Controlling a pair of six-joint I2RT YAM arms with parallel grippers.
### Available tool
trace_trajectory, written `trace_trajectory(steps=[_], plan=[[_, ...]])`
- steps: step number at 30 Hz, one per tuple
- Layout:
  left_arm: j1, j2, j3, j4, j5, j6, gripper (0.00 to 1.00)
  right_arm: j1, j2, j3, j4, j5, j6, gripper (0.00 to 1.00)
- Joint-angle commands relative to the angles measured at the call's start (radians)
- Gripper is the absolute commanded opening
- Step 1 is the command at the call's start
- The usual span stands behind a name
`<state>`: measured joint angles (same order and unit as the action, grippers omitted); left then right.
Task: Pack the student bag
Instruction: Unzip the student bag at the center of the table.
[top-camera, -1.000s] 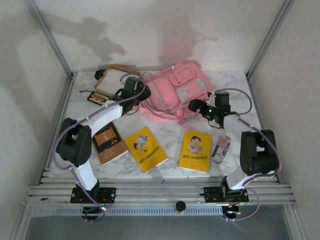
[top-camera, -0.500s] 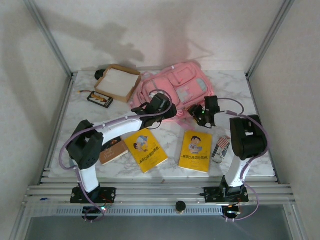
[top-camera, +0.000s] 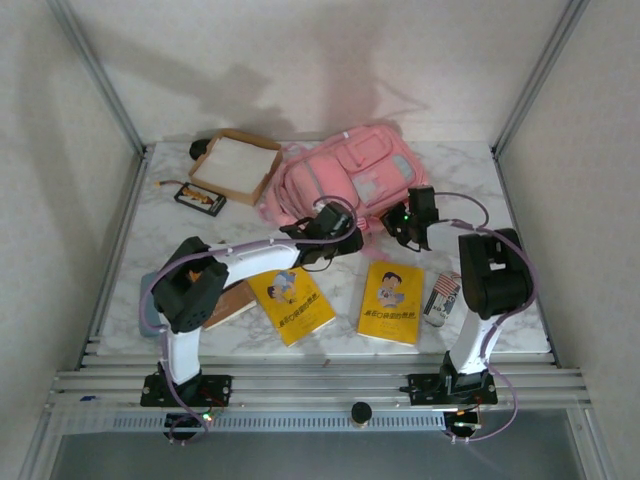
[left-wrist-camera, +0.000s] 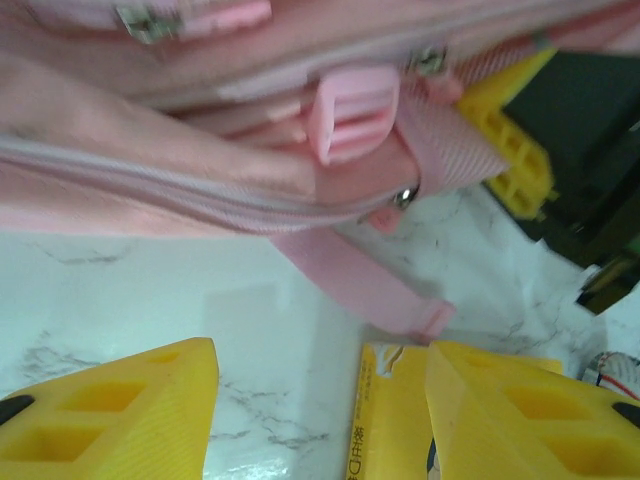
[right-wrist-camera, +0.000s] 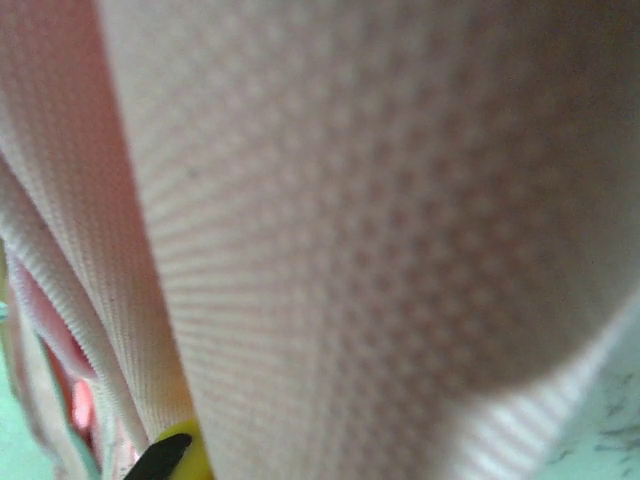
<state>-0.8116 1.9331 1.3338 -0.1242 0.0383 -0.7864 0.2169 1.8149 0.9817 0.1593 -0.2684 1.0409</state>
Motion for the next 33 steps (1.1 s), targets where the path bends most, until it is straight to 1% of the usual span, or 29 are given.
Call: trace_trajectory(steps=[1,4,8,12,14,17,19,21,25,27,29,30,33], plan=[[-0.02,0.02,0.046,0.046,0.008,-0.021,0.56,0.01,-0.097,0.032,0.048,-0.031,0.035,0.0],[-0.032,0.016,0.048,0.11,-0.023,-0.022,0.57,0.01,-0.116,0.046,0.037,-0.056,0.046,0.0],[-0.034,0.045,0.088,0.099,-0.081,0.027,0.55,0.011,-0.137,0.073,0.017,-0.074,0.059,0.0],[-0.043,0.044,0.076,0.132,-0.144,0.172,0.54,0.01,-0.156,0.104,-0.018,-0.086,0.063,0.0],[-0.043,0.046,0.076,0.118,-0.179,0.242,0.52,0.011,-0.166,0.117,-0.032,-0.09,0.063,0.0],[-0.046,0.059,0.098,0.106,-0.177,0.305,0.52,0.01,-0.176,0.138,-0.053,-0.096,0.068,0.0],[-0.052,0.069,0.103,0.134,-0.174,0.34,0.52,0.012,-0.18,0.151,-0.071,-0.097,0.073,0.0],[-0.064,0.085,0.125,0.142,-0.206,0.376,0.51,0.014,-0.187,0.159,-0.088,-0.087,0.075,0.0],[-0.092,0.112,0.148,0.193,-0.306,0.453,0.51,0.016,-0.192,0.168,-0.098,-0.091,0.081,0.0],[-0.096,0.141,0.191,0.159,-0.379,0.443,0.52,0.018,-0.199,0.175,-0.104,-0.078,0.077,0.0],[-0.095,0.173,0.242,0.122,-0.4,0.435,0.49,0.02,-0.208,0.176,-0.104,-0.068,0.077,0.0],[-0.097,0.184,0.254,0.11,-0.433,0.423,0.47,0.019,-0.209,0.178,-0.104,-0.068,0.079,0.0],[-0.097,0.197,0.256,0.113,-0.477,0.402,0.46,0.02,-0.205,0.188,-0.109,-0.068,0.079,0.0]])
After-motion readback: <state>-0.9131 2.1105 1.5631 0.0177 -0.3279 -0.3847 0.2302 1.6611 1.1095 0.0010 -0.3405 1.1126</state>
